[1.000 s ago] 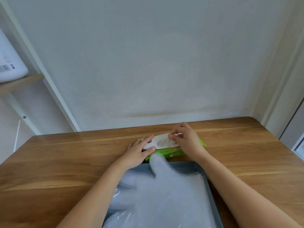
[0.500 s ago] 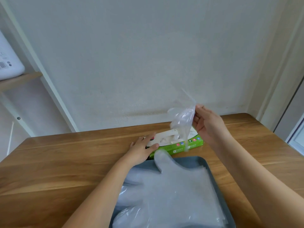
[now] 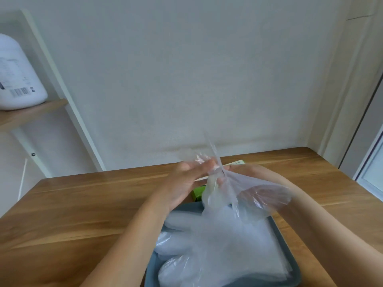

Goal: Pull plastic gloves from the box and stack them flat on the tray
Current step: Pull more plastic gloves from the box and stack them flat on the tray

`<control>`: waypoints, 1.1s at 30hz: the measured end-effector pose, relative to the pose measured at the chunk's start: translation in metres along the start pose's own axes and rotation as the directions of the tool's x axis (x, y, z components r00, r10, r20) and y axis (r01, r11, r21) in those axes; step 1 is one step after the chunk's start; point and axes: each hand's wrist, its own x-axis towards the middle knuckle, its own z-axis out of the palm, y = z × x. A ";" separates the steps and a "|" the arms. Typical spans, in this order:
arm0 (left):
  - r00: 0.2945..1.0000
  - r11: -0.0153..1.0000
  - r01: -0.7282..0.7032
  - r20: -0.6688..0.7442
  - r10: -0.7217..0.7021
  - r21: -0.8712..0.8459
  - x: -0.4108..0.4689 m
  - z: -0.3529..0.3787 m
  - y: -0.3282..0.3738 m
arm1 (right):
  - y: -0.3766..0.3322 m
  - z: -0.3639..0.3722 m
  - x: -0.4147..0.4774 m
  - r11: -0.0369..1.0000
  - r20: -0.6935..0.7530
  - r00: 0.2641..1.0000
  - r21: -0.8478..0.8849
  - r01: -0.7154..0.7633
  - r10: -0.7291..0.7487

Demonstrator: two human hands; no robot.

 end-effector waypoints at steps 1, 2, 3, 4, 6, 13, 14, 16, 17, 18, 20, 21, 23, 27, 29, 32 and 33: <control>0.999 1.000 -0.027 -0.046 0.027 -0.011 -0.005 0.005 0.000 | 0.004 0.003 -0.003 1.000 -0.018 1.000 0.014 -0.019 0.019; 0.993 0.998 -0.051 -0.112 0.048 -0.024 -0.009 0.010 0.000 | 0.006 0.007 -0.009 0.998 -0.005 0.999 0.053 -0.032 0.032; 0.982 0.997 -0.061 -0.183 0.053 -0.037 -0.013 0.013 -0.002 | 0.010 0.010 -0.014 0.988 0.064 0.998 0.151 -0.037 0.028; 0.967 0.997 -0.054 -0.250 0.038 -0.058 -0.015 0.014 -0.003 | 0.014 0.012 -0.018 0.962 0.148 0.989 0.268 -0.054 0.014; 0.927 0.996 -0.030 -0.376 -0.002 -0.079 -0.017 0.013 -0.006 | 0.022 0.011 -0.026 0.839 0.333 0.942 0.524 -0.148 -0.042; 0.822 0.991 0.093 -0.569 -0.019 0.101 -0.042 0.014 -0.004 | 0.045 0.003 -0.057 0.735 0.404 0.895 0.663 -0.146 -0.187; 0.819 0.984 0.132 -0.573 -0.041 0.118 -0.047 0.015 -0.003 | 0.046 0.005 -0.061 0.737 0.386 0.905 0.662 -0.135 -0.181; 0.813 0.977 0.176 -0.578 -0.072 0.125 -0.056 0.018 -0.002 | 0.045 0.011 -0.069 0.781 0.278 0.953 0.619 -0.084 -0.118; 0.810 0.975 0.186 -0.581 -0.080 0.125 -0.059 0.019 -0.002 | 0.045 0.014 -0.070 0.800 0.202 0.976 0.597 -0.057 -0.082; 0.807 0.971 0.199 -0.584 -0.088 0.129 -0.061 0.019 -0.002 | 0.044 0.016 -0.073 0.814 0.129 0.990 0.580 -0.029 -0.057; 0.808 0.966 0.229 -0.577 -0.121 0.118 -0.066 0.017 -0.002 | 0.041 0.016 -0.075 0.858 0.010 0.999 0.513 0.025 -0.035; 0.814 0.963 0.244 -0.564 -0.140 0.113 -0.069 0.016 -0.003 | 0.039 0.015 -0.075 0.888 -0.056 0.998 0.457 0.046 -0.023; 0.833 0.946 0.276 -0.534 -0.148 0.169 -0.073 0.013 -0.007 | 0.041 0.012 -0.070 0.961 -0.188 0.982 0.268 0.071 -0.020; 0.862 0.824 0.361 -0.493 -0.116 0.437 -0.079 0.009 -0.025 | 0.060 0.010 -0.051 0.973 -0.255 0.964 -0.228 0.019 -0.079; 0.872 0.754 0.391 -0.474 -0.121 0.527 -0.081 0.009 -0.034 | 0.071 0.012 -0.044 0.910 -0.227 0.971 -0.414 -0.021 -0.080; 0.883 0.603 0.416 -0.460 -0.090 0.681 -0.084 0.007 -0.045 | 0.081 0.013 -0.042 0.815 -0.219 0.970 -0.577 -0.039 -0.108; 0.880 0.540 0.431 -0.468 -0.077 0.723 -0.085 0.005 -0.047 | 0.082 0.013 -0.043 0.807 -0.219 0.968 -0.589 -0.030 -0.124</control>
